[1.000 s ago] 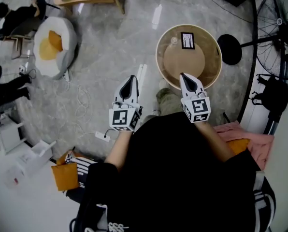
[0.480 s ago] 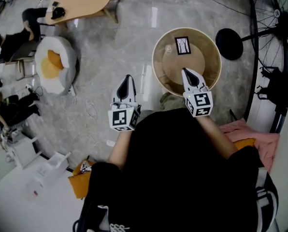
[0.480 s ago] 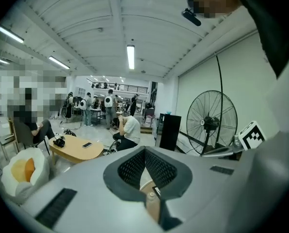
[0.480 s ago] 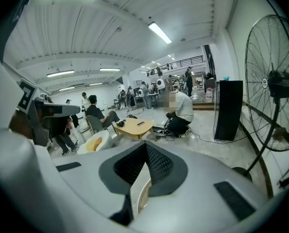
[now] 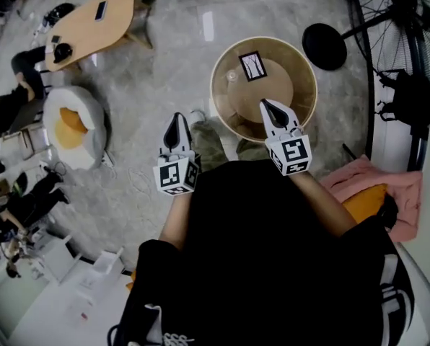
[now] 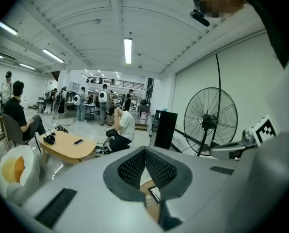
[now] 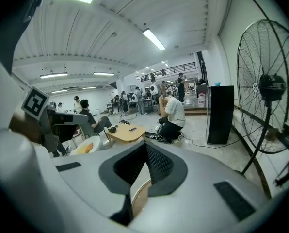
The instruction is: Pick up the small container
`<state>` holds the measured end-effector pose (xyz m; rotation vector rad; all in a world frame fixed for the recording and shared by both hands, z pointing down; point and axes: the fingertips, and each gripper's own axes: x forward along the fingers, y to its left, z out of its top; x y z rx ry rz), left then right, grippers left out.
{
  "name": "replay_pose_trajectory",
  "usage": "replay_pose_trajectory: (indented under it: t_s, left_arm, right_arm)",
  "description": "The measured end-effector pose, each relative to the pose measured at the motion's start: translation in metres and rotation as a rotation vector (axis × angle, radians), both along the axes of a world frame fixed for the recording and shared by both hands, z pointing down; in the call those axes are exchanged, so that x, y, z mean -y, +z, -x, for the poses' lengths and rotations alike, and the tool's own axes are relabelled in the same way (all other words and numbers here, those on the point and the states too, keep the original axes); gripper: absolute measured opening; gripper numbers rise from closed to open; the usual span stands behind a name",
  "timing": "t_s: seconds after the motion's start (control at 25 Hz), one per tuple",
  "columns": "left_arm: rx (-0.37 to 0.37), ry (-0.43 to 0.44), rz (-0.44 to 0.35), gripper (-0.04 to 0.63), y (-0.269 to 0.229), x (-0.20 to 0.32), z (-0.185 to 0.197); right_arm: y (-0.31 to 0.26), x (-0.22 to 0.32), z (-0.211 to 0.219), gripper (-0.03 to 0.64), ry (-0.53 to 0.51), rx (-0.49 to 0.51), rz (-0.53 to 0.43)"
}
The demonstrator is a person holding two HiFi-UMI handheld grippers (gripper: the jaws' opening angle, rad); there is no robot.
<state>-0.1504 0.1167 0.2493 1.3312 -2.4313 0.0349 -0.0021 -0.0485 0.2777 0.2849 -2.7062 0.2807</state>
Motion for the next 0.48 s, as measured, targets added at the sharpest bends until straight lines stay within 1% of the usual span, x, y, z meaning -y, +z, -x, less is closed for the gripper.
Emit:
replay_pose_trajectory:
  t_s: [0.12,0.2,0.32,0.48]
  left_arm:
    - [-0.02,0.062,-0.003,0.02,0.01,0.021,0.02]
    - [-0.029,0.123,-0.002,0.02,0.019,0.038,0.035]
    - [-0.04,0.236,0.017,0.02,0.036,0.069,0.056]
    - [-0.076,0.371,0.05,0.02,0.062,0.101,0.088]
  right_arm:
    - [0.007,0.002,0.009,0.017,0.041,-0.029,-0.009]
    - [0.014,0.005,0.015,0.017,0.085,-0.057,-0.011]
    - [0.019,0.024,0.024,0.017,0.185,-0.085,-0.029]
    - [0.024,0.056,0.042,0.017,0.342,-0.114,-0.037]
